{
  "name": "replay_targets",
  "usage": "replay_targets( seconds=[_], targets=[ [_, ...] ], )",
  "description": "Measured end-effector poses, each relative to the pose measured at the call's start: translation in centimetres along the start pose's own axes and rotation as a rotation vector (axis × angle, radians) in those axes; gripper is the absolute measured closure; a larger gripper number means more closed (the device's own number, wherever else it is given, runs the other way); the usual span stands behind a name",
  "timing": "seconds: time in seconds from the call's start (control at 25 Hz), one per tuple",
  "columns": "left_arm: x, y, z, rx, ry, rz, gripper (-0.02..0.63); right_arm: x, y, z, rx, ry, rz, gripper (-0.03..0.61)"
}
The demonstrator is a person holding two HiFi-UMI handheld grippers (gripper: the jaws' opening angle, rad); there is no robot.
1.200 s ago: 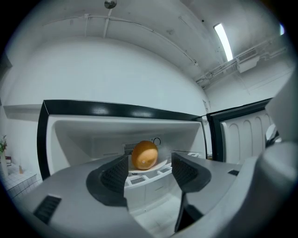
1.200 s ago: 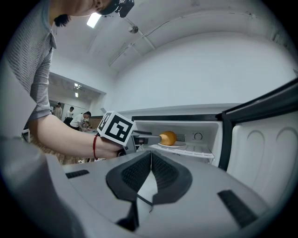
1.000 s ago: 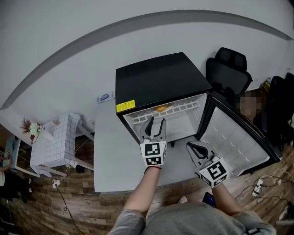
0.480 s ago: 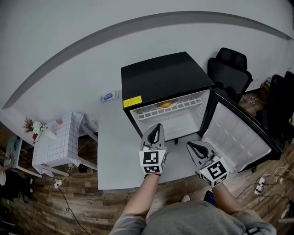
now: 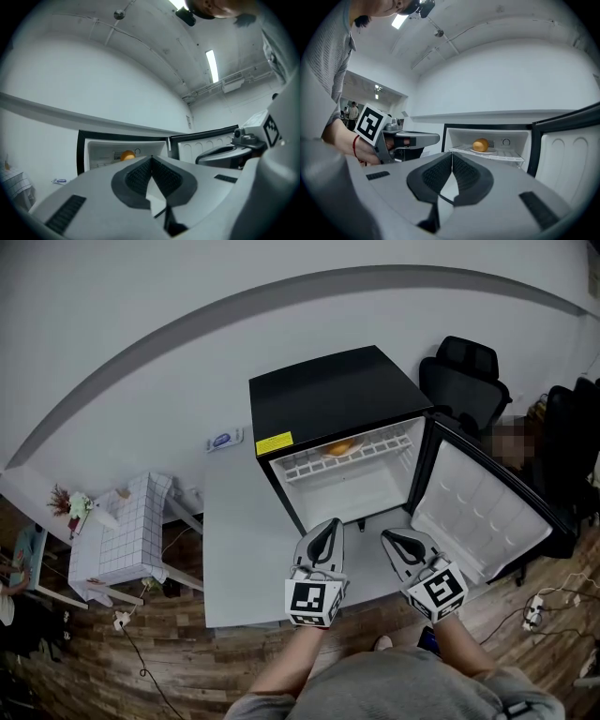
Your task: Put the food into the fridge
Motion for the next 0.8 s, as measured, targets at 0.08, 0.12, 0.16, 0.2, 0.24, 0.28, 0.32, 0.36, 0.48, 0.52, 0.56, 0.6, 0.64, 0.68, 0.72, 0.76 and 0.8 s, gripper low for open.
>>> replay_targets(
  seconds=[0.08,0.12,0.16,0.2,0.24,0.28,0.32,0.36,0.48,0.52,0.56,0.6,0.64,0.68,0.72,0.76,0.8],
  targets=[
    [1.3,-0.8,-0.1,-0.016,-0.003,0.016,0.603,0.2,0.5,0.0,-0.003,-0.003,0.001,0.566],
    [2.0,-1.1,-0.1,-0.022,-0.002,0.022,0.603,0.3,0.7,0.0,-0.004,-0.005,0.002,0.566],
    [2.8,-1.4,0.1,-0.02,0.0,0.026,0.603,0.5,0.9,0.0,-0.005,-0.007,0.003,0.566],
    [3.4,-1.5,0.3,-0.012,0.003,0.03,0.603,0.6,1.1,0.0,-0.007,-0.007,0.004,0.566],
    [4.0,-1.7,0.5,-0.002,0.005,0.034,0.603,0.8,1.3,-0.1,-0.008,-0.006,0.005,0.566],
    [4.5,-1.7,0.6,0.007,0.006,0.038,0.603,0.9,1.5,-0.1,-0.009,-0.006,0.006,0.566],
    [5.0,-1.8,0.8,0.014,0.008,0.042,0.603,1.1,1.8,-0.2,-0.01,-0.007,0.006,0.566],
    [5.4,-1.9,0.9,0.017,0.01,0.047,0.603,1.3,2.1,-0.2,-0.01,-0.008,0.008,0.566],
    [6.8,-2.4,1.3,0.012,0.015,0.067,0.603,2.2,2.9,-0.1,-0.018,-0.01,0.018,0.566],
    [7.3,-2.6,1.4,0.007,0.016,0.073,0.603,2.5,3.2,0.0,-0.023,-0.01,0.02,0.566],
    [7.8,-2.7,1.4,0.003,0.017,0.077,0.603,2.7,3.5,0.1,-0.028,-0.01,0.022,0.566],
    [8.3,-2.9,1.6,0.0,0.018,0.08,0.603,3.0,3.9,0.2,-0.033,-0.009,0.023,0.566],
    [9.0,-3.1,1.7,0.0,0.015,0.086,0.603,3.3,4.3,0.3,-0.036,-0.009,0.024,0.566],
    [9.7,-3.4,1.8,0.002,0.009,0.095,0.603,3.6,4.8,0.4,-0.039,-0.006,0.025,0.566],
    [10.5,-3.8,2.1,0.008,0.005,0.107,0.603,3.9,5.3,0.6,-0.042,-0.003,0.028,0.566],
    [11.4,-4.1,2.4,0.017,-0.001,0.119,0.603,4.2,5.8,0.7,-0.047,0.0,0.029,0.566],
    [12.2,-4.5,2.7,0.028,-0.003,0.131,0.603,4.4,6.4,0.9,-0.05,0.006,0.025,0.566]
  ],
)
Point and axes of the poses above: the fingertips, and each gripper's own axes: x backward along the fingers, y to its left, z out of its underside, the point moved 2 cm from there along x, backward along the fingers, and after that the axes turned 7 degrees about y, right-handed, at the moved point
